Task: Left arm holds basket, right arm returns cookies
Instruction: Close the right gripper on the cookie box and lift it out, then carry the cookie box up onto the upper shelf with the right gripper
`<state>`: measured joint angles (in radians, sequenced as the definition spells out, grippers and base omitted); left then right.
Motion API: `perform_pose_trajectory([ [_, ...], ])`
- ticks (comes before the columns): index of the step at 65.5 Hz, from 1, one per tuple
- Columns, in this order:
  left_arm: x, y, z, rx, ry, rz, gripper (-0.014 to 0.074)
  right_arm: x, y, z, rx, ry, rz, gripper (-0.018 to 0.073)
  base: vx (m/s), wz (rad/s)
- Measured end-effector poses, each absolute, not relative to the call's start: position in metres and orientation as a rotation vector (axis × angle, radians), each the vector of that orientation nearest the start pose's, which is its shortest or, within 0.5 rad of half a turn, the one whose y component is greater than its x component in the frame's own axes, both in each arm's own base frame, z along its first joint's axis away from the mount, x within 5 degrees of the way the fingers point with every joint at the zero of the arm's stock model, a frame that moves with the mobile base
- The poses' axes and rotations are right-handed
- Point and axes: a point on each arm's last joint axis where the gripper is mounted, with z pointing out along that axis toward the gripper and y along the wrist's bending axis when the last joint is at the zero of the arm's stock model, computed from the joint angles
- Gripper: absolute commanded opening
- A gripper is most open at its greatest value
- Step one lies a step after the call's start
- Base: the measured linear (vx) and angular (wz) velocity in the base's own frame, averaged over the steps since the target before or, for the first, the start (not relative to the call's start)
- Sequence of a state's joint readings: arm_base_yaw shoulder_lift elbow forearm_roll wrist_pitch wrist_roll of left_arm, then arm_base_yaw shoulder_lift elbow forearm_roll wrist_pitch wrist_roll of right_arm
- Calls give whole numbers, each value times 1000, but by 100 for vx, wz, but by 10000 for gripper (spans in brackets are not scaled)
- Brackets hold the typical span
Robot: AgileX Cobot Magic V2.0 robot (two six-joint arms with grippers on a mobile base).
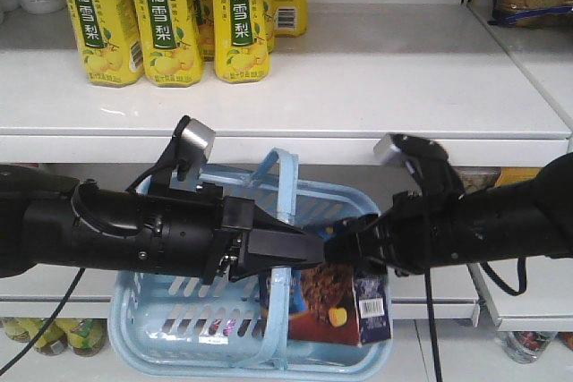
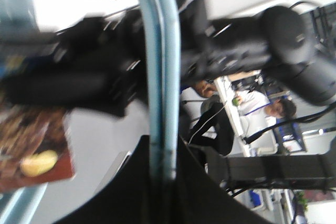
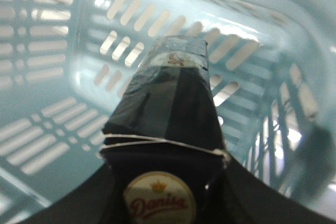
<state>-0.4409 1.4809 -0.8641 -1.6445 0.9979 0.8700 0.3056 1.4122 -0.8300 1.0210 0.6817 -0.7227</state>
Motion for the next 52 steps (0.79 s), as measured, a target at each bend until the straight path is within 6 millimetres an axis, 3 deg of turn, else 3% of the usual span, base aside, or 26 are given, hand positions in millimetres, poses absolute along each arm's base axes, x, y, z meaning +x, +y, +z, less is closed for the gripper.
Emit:
perform_pose_trajectory([
  [32,226,-191,280,318,2228,-1739,-3,221,117,290,-450,2326,834,90,0,0],
  [52,226,-191,280,318,2227,-1741,-3,185,96,330,-465,2239,665,90,0,0],
])
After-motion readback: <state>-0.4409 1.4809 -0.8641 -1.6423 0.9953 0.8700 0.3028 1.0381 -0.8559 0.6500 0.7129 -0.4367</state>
